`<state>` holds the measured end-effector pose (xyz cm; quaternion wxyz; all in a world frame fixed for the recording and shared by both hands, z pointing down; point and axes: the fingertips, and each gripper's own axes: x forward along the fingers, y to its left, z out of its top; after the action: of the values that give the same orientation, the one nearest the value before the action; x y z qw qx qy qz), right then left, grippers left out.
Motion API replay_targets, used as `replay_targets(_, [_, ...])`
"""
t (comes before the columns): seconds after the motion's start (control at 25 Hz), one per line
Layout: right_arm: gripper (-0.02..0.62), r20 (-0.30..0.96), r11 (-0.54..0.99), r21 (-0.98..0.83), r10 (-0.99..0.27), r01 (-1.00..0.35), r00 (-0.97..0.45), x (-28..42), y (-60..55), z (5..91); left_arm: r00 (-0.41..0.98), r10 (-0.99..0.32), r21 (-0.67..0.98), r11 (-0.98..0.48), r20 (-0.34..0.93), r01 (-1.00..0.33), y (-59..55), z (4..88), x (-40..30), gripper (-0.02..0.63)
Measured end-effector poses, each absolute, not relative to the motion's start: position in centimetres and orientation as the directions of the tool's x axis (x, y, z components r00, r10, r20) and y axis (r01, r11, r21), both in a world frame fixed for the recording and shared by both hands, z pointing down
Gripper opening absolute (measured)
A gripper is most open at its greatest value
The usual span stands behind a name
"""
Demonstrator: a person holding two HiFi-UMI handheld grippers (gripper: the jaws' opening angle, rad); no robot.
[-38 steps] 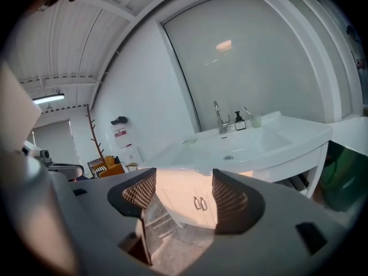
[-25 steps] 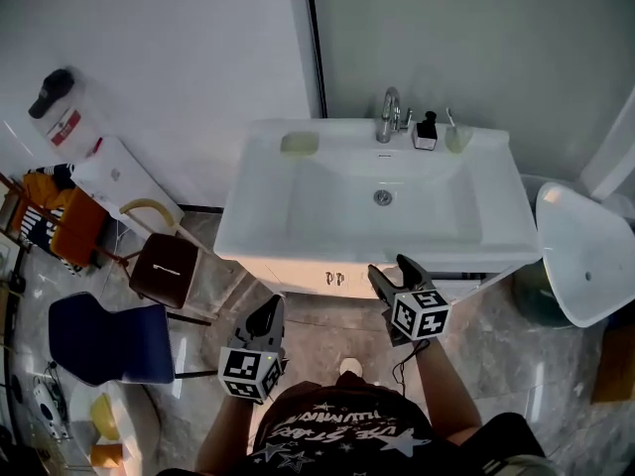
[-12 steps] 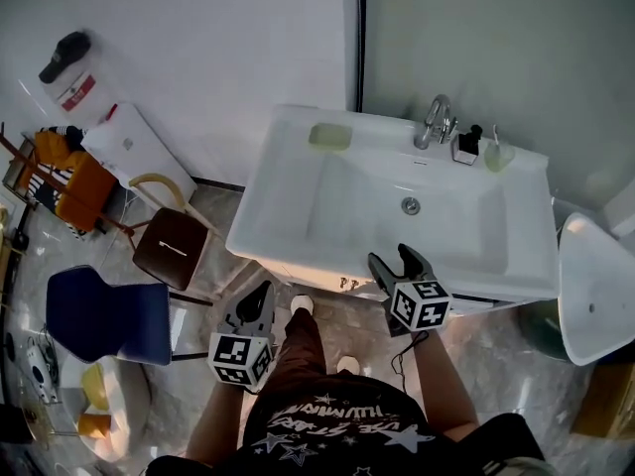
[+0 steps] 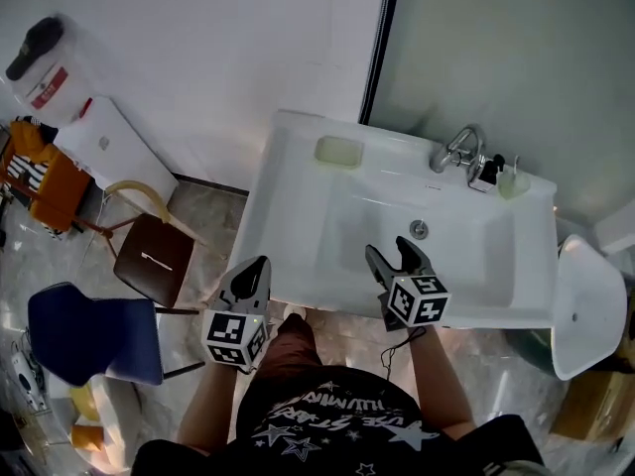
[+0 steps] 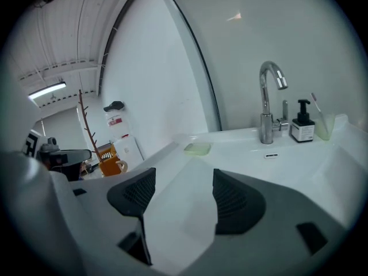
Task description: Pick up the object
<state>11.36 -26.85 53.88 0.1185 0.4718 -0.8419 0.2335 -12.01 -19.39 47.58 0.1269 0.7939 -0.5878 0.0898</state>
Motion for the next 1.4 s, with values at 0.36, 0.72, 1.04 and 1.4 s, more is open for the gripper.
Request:
replay_targets(0.36, [0.301, 0.46, 0.486, -0.257, -0.698, -0.835, -0.548, 3.5, -35.9, 53.9, 0.311, -0.898, 0.13, -0.284, 0.311, -0.95, -27.7, 48.2, -17.6, 0.017])
replay_targets(0.72, [0.301, 0.48, 0.514, -0.248, -0.671, -0.821, -0.565, -3.1, -43.8, 54.1, 0.302, -0.903, 0.152, -0.267, 0.307, -0.952, -34.0, 49.0, -22.5, 0.017])
replay_targets(1.04, [0.301, 0.546, 0.499, -0.223, -0.647, -0.837, -0.531, -6.5, -48.4, 57.0, 0.309, -0.892, 0.198, -0.254, 0.331, -0.947, -37.9, 50.8, -25.0, 0.017])
replay_targets(1.4, [0.298, 0.632, 0.458, -0.18, -0.624, -0.871, -0.459, -8.2, -51.7, 61.1, 0.344, -0.871, 0.244, -0.27, 0.351, -0.931, -40.2, 52.5, -25.7, 0.017])
